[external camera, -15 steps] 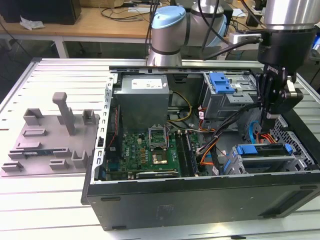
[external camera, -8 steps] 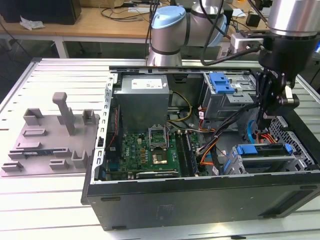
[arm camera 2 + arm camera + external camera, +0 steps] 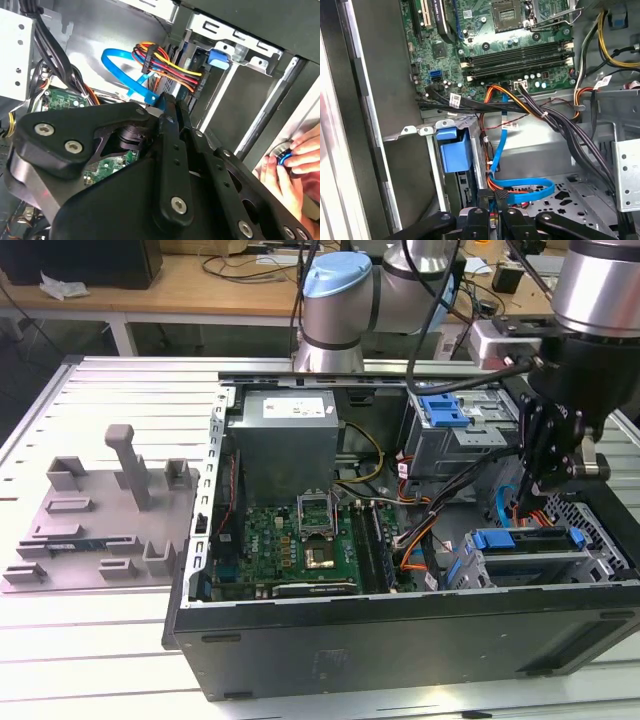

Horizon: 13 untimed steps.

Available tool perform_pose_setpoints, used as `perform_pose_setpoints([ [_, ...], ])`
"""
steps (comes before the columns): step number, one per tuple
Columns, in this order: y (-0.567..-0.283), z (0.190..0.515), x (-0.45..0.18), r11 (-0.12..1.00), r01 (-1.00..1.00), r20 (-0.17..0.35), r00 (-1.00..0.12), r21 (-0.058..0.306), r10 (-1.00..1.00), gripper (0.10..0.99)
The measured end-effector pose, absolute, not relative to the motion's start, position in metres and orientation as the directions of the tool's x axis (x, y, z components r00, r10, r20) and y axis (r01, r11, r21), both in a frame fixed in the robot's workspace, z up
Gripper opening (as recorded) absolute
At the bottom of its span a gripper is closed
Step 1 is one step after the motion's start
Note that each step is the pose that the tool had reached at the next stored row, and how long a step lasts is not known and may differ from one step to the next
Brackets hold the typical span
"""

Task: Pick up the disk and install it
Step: 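Insert the second disk wire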

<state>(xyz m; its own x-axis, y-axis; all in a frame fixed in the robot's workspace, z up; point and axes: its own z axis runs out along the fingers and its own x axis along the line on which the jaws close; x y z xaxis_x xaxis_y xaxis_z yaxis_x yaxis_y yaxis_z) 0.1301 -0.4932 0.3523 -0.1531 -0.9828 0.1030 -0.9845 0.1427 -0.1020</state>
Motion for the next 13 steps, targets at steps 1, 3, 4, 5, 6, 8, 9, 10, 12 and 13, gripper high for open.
perform_pose_setpoints([
  [1, -0.4934, 0.3523, 0.1299, 0.134, -0.986, 0.101, -0.144, -0.102, -0.984, 0.161],
  [3, -0.4935, 0.3523, 0.1296, 0.110, -0.989, 0.100, -0.120, -0.102, -0.988, 0.161],
  [4, -0.4935, 0.3523, 0.1296, 0.094, -0.990, 0.100, -0.104, -0.102, -0.989, 0.161],
  [5, -0.4935, 0.3523, 0.1296, 0.080, -0.992, 0.100, -0.091, -0.102, -0.991, 0.161],
  [6, -0.4935, 0.3523, 0.1295, 0.064, -0.993, 0.100, -0.074, -0.102, -0.992, 0.161],
  [8, -0.4963, 0.3522, 0.1295, 0.059, -0.993, 0.096, -0.069, -0.101, -0.993, 0.161],
  [9, -0.4962, 0.3522, 0.1295, 0.059, -0.993, 0.096, -0.069, -0.101, -0.993, 0.161],
  [10, -0.4962, 0.3522, 0.1295, 0.059, -0.993, 0.096, -0.069, -0.101, -0.993, 0.161],
  [12, -0.4966, 0.3523, 0.1295, 0.059, -0.993, 0.096, -0.069, -0.101, -0.993, 0.161],
  [13, -0.4981, 0.3524, 0.1297, 0.059, -0.993, 0.094, -0.068, -0.101, -0.993, 0.161],
])
